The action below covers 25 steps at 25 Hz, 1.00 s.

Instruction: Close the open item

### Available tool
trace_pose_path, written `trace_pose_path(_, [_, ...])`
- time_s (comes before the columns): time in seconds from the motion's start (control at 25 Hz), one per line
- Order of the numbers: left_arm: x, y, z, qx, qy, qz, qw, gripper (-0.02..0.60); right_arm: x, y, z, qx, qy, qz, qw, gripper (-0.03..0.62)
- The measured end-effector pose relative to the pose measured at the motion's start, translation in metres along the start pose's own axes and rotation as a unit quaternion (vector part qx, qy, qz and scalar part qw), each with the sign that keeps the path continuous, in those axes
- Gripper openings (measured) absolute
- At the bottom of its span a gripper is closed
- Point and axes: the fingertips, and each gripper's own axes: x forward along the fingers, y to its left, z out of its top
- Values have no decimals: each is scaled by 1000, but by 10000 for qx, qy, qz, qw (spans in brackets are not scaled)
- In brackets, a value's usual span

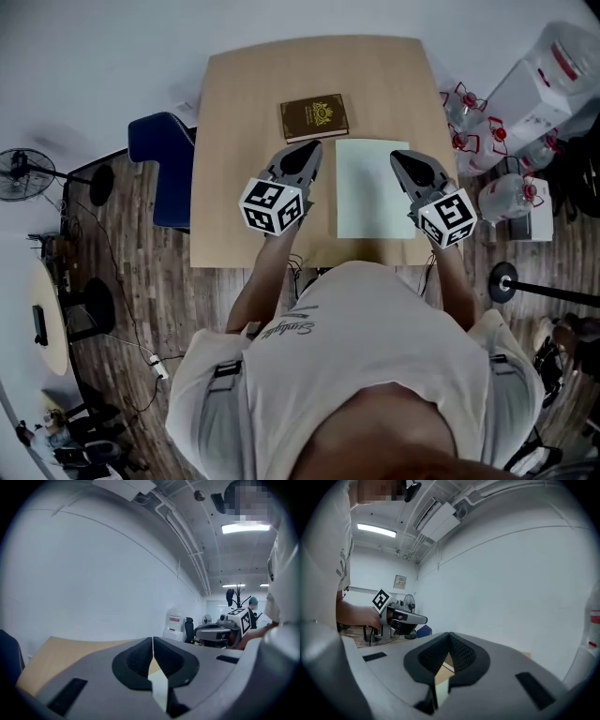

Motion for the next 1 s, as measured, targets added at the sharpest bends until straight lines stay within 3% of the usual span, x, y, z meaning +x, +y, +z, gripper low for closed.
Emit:
trace_pose_path(0.12, [3,4,10,225,-47,24,9997,15,1,-5,15,-143,-57,-98,9998,-5])
trace_pose_path(0.4, [9,16,23,363,-207,142,9990,15,2,-20,40,-485,-179,-317,9982,-5])
trace_pose_path(0.76, [11,-2,50,898,-363,62,9953,16,-1,-29,49,-358,-304,-548,9974,-5])
trace_pose_path(1.0, [16,-3,45,815,-263,-14,9963,16,-2,-35,47,-202,-323,-609,9974,-5])
